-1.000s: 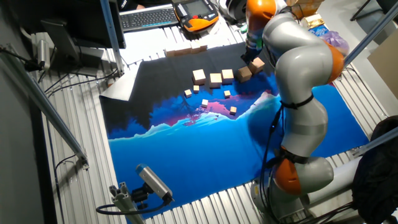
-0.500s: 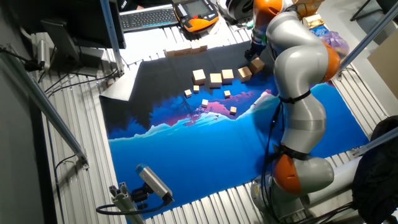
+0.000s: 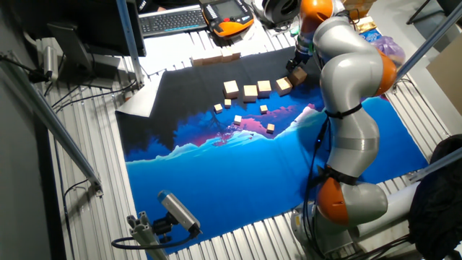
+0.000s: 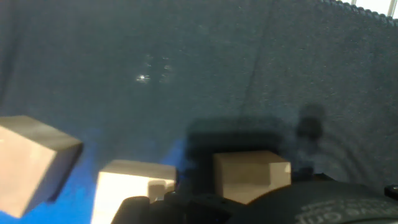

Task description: Stack the blocks in a vertical line of five

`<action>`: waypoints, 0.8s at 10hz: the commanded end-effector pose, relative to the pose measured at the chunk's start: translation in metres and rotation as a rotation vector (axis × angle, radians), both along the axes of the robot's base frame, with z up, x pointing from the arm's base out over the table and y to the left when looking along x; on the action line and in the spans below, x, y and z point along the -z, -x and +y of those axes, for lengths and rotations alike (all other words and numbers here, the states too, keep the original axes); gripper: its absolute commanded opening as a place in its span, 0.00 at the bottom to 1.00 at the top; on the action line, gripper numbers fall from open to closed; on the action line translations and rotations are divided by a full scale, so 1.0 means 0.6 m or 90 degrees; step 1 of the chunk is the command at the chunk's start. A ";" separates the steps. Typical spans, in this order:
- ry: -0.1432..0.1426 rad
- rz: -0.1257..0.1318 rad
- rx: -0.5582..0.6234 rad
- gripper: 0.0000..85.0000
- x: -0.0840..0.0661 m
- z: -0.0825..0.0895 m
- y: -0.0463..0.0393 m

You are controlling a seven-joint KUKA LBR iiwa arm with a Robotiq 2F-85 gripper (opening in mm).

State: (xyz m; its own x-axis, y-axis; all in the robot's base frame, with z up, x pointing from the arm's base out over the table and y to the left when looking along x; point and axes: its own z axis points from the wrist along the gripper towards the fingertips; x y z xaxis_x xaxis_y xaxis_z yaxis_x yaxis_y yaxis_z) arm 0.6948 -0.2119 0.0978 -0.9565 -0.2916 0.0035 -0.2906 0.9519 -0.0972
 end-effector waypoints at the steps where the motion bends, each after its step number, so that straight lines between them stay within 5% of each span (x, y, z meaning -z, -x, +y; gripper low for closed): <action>1: -0.001 -0.001 0.000 1.00 0.004 -0.003 0.000; 5: -0.009 -0.010 0.001 1.00 0.032 -0.013 0.004; 6: -0.011 -0.015 0.004 0.80 0.038 -0.011 0.007; 8: -0.014 -0.018 0.000 0.80 0.047 -0.013 0.012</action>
